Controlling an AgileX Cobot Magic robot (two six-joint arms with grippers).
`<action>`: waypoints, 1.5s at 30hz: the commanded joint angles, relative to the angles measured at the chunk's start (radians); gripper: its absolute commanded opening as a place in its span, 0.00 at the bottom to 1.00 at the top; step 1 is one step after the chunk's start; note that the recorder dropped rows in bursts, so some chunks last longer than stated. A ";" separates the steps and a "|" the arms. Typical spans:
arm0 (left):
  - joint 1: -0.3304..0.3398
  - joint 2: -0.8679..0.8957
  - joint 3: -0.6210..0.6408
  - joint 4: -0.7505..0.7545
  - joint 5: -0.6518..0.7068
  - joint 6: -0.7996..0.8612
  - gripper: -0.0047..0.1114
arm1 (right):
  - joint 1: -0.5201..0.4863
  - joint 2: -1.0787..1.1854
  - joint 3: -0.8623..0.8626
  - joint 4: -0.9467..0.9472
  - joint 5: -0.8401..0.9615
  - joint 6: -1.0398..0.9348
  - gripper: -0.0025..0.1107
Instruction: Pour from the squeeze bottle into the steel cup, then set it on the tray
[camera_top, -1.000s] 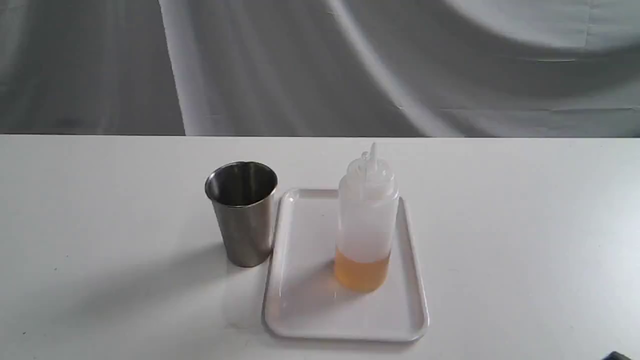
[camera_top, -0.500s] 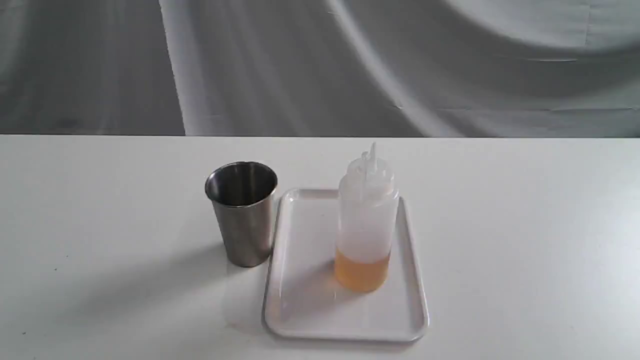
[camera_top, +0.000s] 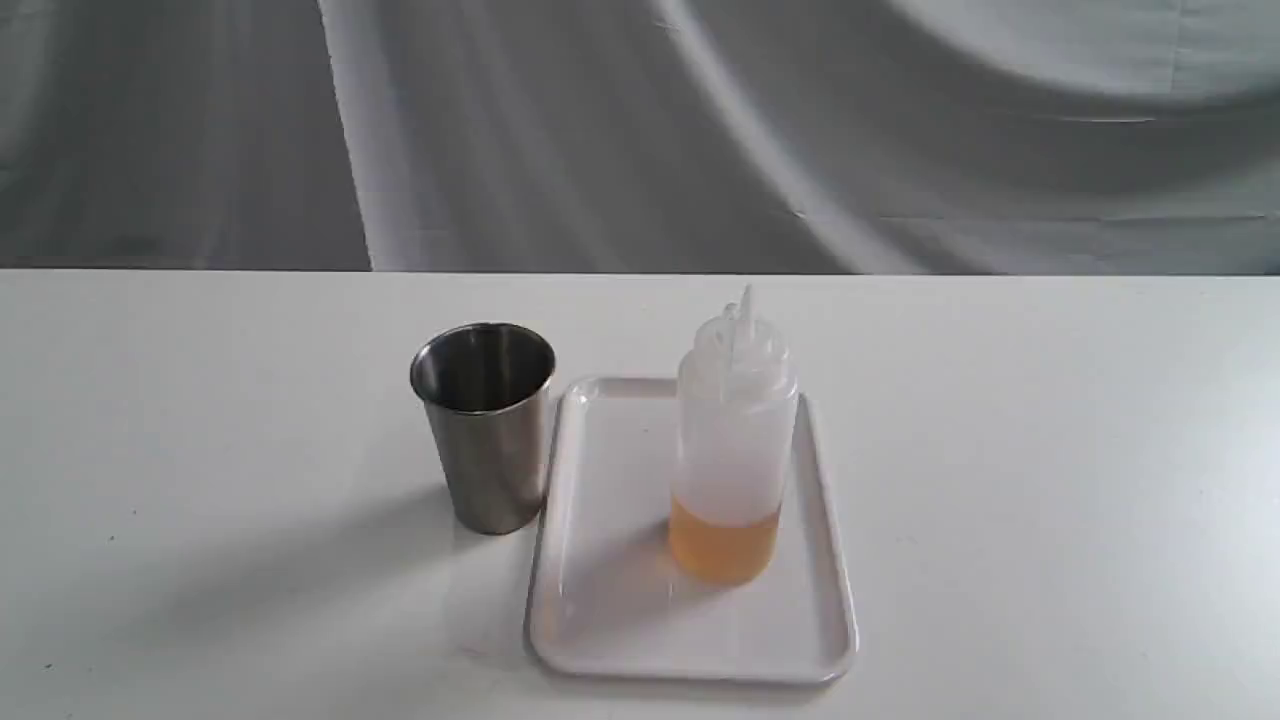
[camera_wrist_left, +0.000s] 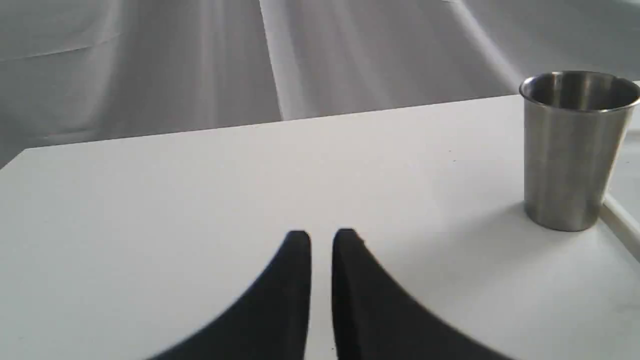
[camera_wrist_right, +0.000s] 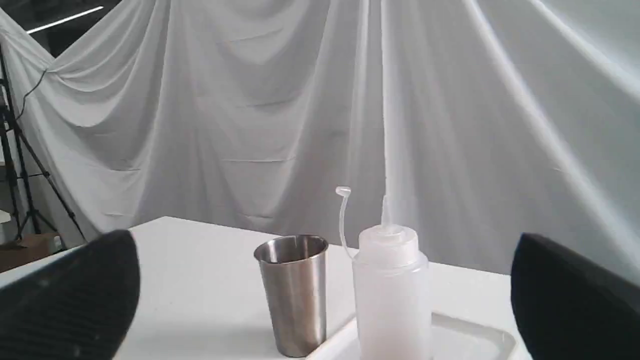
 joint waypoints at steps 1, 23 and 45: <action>-0.004 -0.005 0.004 0.002 -0.007 -0.002 0.11 | -0.001 -0.006 0.002 0.009 -0.011 0.003 0.95; -0.004 -0.005 0.004 0.002 -0.007 -0.002 0.11 | -0.001 -0.006 0.002 0.009 0.000 -0.014 0.95; -0.004 -0.005 0.004 0.002 -0.007 -0.002 0.11 | -0.001 -0.006 0.002 -0.053 0.236 -0.058 0.03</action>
